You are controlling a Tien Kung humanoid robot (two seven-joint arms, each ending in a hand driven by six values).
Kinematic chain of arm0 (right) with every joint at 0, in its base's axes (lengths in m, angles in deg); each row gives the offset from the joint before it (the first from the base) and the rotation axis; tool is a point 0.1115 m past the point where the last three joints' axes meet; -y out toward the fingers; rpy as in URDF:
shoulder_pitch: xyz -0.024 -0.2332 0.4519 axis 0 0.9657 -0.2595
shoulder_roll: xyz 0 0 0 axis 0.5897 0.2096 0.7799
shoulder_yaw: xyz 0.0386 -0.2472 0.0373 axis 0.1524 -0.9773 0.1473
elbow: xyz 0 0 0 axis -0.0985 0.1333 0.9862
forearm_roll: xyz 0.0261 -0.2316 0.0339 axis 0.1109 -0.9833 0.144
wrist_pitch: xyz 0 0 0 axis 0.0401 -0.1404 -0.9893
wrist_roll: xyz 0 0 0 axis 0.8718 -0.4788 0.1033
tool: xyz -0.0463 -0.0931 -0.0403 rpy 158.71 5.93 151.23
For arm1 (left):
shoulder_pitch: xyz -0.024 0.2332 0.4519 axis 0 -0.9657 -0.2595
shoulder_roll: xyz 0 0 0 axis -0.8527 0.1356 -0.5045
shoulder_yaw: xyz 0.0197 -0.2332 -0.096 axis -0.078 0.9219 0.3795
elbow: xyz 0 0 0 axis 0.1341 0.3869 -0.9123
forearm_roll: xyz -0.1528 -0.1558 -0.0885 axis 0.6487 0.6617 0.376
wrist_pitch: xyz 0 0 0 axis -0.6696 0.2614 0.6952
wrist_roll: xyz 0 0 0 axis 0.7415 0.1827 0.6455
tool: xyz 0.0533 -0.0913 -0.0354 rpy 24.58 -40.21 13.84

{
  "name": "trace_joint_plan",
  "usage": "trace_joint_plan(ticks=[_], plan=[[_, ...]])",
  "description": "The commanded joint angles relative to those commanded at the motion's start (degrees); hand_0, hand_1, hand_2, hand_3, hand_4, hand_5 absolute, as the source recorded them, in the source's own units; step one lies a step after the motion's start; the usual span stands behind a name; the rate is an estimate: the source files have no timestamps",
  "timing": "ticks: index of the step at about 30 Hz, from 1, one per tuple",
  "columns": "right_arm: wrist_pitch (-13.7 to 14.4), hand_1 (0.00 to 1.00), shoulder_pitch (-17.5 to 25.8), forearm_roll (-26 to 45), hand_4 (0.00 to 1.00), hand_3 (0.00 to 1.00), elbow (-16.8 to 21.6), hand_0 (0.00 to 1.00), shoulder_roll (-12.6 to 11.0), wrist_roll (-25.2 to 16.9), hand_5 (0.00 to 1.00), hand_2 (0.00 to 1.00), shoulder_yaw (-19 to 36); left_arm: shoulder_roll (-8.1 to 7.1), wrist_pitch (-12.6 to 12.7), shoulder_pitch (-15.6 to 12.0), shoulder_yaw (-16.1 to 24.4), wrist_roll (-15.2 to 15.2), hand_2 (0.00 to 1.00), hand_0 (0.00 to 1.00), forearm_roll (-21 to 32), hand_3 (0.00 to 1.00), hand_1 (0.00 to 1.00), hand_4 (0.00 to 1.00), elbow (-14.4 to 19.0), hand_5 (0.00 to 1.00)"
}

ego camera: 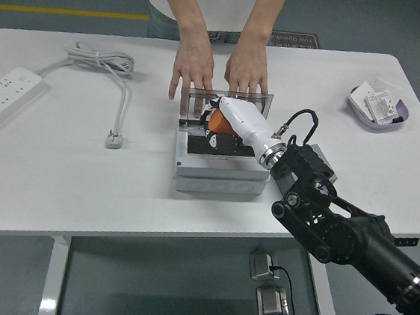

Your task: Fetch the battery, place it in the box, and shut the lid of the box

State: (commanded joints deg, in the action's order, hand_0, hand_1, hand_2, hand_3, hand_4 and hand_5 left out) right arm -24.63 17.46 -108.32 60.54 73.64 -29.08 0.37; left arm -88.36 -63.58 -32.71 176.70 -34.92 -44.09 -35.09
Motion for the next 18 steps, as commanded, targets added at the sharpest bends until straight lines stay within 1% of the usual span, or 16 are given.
trace_joint_plan(ticks=[4,5,6,10,11,16,17,18], plan=[[-1.86,0.16,-0.29,-4.71,0.002,0.272,-0.04,0.097,0.0,1.41,0.002,0.255,-0.29,0.02,-0.03,0.03,-0.01,-0.01,0.65,0.655,0.01,0.667,0.694,0.741,0.0,0.236],[-2.04,0.16,-0.32,-5.7,0.002,0.272,0.0,0.097,0.01,1.62,0.002,0.255,-0.38,0.03,-0.03,0.03,0.0,-0.02,0.65,0.655,0.01,0.667,0.694,0.741,0.0,0.236],[-2.18,0.218,-0.35,-6.63,0.002,0.305,0.05,0.149,0.02,1.78,0.042,0.262,-0.48,0.04,-0.03,0.04,0.02,-0.02,0.651,0.655,0.0,0.667,0.694,0.74,0.0,0.235],[-2.29,0.218,-0.38,-8.15,0.002,0.305,0.25,0.149,0.08,1.98,0.042,0.262,-0.65,0.08,-0.03,0.05,0.08,-0.03,0.651,0.655,-0.03,0.667,0.694,0.74,0.0,0.235],[-2.27,0.332,-0.39,-8.23,0.391,0.624,0.25,0.225,0.11,2.01,0.244,0.425,-0.64,0.08,-0.03,0.05,0.09,-0.02,0.651,0.656,-0.05,0.667,0.694,0.74,0.0,0.234],[-1.65,0.332,-0.39,-7.78,0.391,0.624,0.13,0.225,0.28,1.95,0.244,0.425,-0.45,0.08,-0.02,0.08,0.09,-0.01,0.651,0.656,-0.05,0.667,0.694,0.74,0.0,0.234],[-1.44,0.481,-0.37,-7.66,0.9,0.755,0.1,0.3,0.31,1.91,0.438,0.527,-0.38,0.08,-0.02,0.09,0.11,-0.01,0.651,0.656,-0.06,0.666,0.694,0.739,0.0,0.235],[-1.15,0.481,-0.31,-7.43,0.9,0.755,0.06,0.3,0.36,1.84,0.438,0.527,-0.21,0.09,-0.02,0.1,0.11,-0.03,0.651,0.656,-0.06,0.666,0.694,0.739,0.0,0.235]])
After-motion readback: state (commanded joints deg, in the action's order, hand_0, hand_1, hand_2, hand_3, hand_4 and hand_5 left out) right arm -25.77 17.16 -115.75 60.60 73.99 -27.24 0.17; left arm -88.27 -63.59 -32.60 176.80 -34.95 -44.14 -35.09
